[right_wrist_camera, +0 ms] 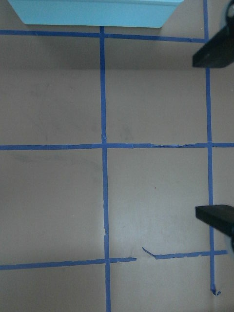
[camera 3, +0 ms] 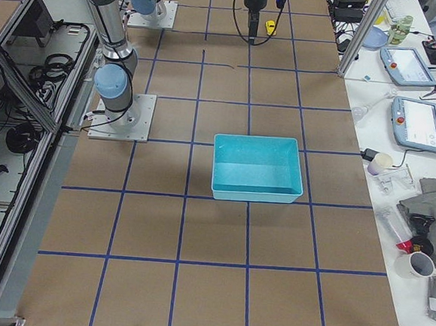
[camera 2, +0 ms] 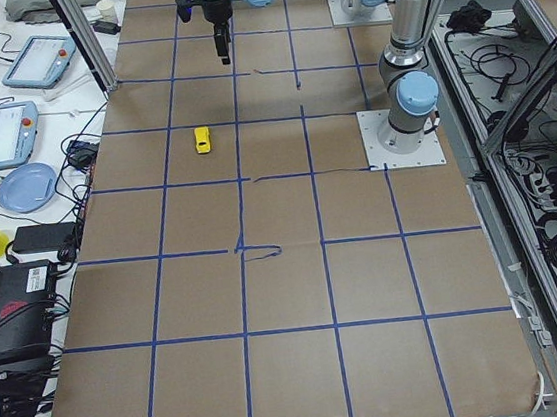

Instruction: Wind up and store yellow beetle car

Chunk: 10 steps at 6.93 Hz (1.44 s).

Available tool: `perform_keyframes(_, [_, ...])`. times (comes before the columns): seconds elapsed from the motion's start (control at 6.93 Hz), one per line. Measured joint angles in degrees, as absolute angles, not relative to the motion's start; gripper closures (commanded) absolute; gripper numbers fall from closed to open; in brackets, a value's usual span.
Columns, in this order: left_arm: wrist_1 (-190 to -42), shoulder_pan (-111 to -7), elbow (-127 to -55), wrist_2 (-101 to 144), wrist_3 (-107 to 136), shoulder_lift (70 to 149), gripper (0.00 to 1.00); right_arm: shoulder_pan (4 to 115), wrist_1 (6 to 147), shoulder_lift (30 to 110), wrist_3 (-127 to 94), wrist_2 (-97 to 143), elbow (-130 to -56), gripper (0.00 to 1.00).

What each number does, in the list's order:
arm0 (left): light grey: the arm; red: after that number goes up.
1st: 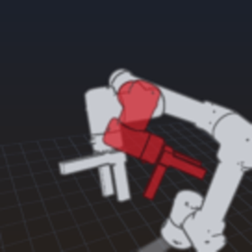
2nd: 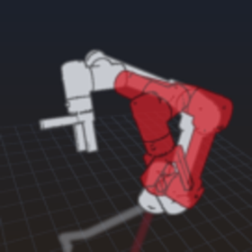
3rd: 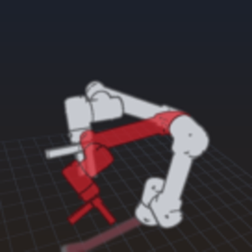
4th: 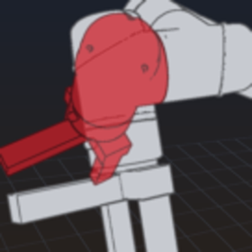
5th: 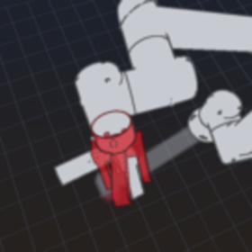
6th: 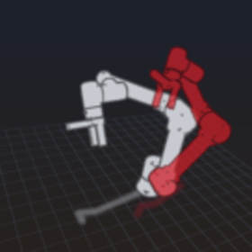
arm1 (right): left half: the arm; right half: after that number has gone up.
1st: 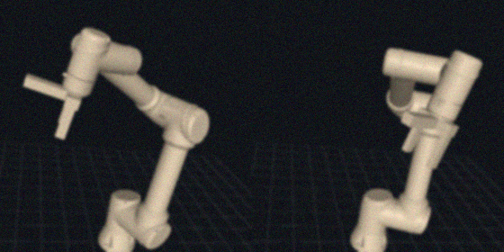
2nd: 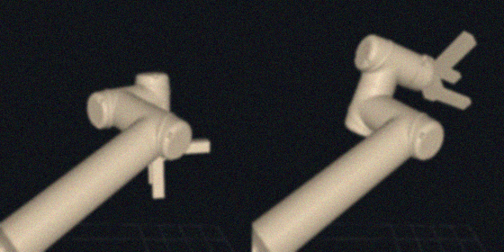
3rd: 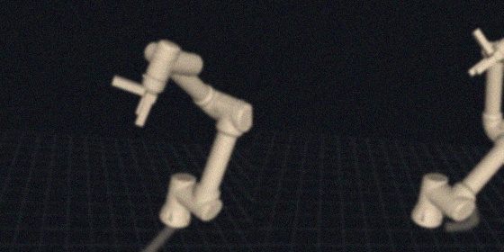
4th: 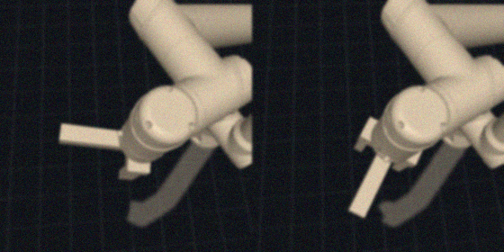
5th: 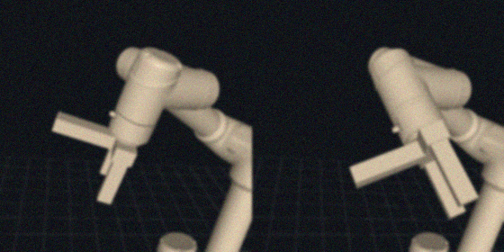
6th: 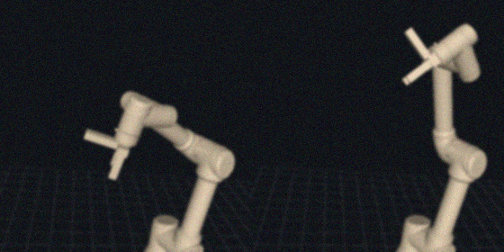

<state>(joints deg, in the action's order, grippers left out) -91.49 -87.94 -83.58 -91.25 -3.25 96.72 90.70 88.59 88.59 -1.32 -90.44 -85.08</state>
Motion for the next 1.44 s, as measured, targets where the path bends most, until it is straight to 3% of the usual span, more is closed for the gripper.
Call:
perform_keyframes(1.01, [-89.88, -87.90, -83.65, -90.79, 5.09, 97.67, 0.00, 90.70, 88.59, 88.56, -1.32, -90.44, -85.09, 0.00])
perform_keyframes(1.44, [-72.57, -87.81, -89.81, -90.73, 27.10, 101.37, 0.00, 90.70, 88.59, 88.51, -1.18, -90.44, -85.16, 0.00])
